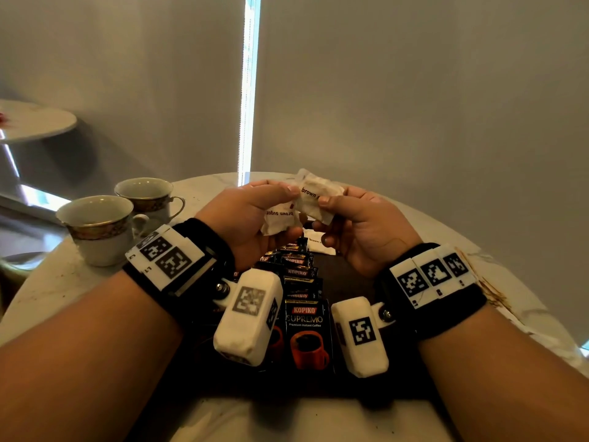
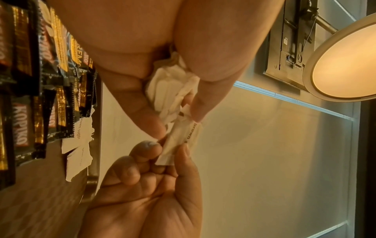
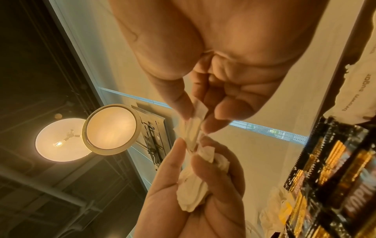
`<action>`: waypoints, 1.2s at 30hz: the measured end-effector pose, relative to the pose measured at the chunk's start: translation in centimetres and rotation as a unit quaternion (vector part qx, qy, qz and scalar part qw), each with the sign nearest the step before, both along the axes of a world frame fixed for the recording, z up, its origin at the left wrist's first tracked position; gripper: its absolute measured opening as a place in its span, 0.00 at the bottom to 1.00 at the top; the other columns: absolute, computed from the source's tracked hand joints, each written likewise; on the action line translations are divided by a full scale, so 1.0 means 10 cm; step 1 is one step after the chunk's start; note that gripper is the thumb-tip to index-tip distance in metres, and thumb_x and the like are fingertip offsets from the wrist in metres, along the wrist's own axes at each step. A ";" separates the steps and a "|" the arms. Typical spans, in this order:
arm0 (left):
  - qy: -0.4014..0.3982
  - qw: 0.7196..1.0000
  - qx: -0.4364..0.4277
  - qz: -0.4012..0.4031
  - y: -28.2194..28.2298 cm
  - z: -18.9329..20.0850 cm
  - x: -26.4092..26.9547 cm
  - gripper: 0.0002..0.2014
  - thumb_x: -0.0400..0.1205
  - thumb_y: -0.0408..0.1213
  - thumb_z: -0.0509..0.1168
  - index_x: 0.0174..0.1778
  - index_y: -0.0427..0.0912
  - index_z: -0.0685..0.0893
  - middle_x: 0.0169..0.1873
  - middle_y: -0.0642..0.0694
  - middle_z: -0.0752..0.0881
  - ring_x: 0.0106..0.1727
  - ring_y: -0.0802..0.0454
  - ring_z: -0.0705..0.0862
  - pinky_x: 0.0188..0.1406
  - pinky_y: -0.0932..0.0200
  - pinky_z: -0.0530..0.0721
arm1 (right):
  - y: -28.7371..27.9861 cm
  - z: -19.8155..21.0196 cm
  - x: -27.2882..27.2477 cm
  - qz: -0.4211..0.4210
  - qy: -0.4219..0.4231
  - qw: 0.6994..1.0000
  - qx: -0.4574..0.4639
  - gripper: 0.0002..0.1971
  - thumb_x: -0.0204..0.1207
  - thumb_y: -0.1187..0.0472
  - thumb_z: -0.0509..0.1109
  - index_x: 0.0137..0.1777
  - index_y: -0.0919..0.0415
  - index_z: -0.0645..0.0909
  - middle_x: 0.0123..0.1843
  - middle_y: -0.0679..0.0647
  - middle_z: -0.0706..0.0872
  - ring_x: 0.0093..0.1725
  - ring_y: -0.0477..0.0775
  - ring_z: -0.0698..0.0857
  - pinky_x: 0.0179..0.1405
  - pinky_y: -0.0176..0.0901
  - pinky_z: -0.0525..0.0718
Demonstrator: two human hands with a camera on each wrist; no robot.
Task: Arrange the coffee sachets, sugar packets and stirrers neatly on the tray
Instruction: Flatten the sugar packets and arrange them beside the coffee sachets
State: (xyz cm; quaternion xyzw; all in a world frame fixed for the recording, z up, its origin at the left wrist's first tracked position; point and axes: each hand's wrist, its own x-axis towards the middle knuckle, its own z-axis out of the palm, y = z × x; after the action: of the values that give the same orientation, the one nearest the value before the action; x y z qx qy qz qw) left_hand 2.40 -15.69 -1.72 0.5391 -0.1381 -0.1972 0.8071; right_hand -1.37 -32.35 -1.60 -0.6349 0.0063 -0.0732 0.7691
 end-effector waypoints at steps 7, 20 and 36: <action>0.042 0.998 -0.031 0.021 0.00 0.01 0.02 0.07 0.84 0.35 0.67 0.55 0.36 0.82 0.46 0.40 0.84 0.39 0.48 0.87 0.27 0.61 0.87 | -0.26 -0.02 0.15 -0.048 -0.013 0.998 0.030 0.12 0.82 0.68 0.67 0.63 0.68 0.80 0.45 0.60 0.88 0.27 0.48 0.81 0.18 0.36 0.71; 0.044 0.998 -0.049 0.025 0.00 0.03 0.03 0.02 0.85 0.33 0.65 0.48 0.40 0.83 0.46 0.41 0.84 0.40 0.47 0.86 0.27 0.62 0.87 | -0.67 -0.57 0.45 -0.067 0.201 0.977 0.007 0.15 0.84 0.73 0.57 0.67 0.69 0.79 0.46 0.61 0.87 0.26 0.45 0.77 0.17 0.34 0.73; 0.042 0.998 -0.046 0.021 0.01 0.03 0.03 0.03 0.85 0.33 0.65 0.49 0.40 0.84 0.48 0.40 0.84 0.40 0.48 0.86 0.30 0.61 0.87 | -0.65 -0.60 0.51 0.011 0.218 0.974 -0.054 0.20 0.85 0.74 0.55 0.73 0.68 0.77 0.51 0.60 0.85 0.25 0.43 0.80 0.17 0.32 0.73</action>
State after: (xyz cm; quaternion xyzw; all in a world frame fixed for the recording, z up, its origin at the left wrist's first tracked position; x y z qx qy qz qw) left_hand 2.72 -15.57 -1.41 0.4956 -0.1013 -0.1965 0.8400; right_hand 3.72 -38.85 -7.63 -0.6763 0.1626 0.0750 0.7146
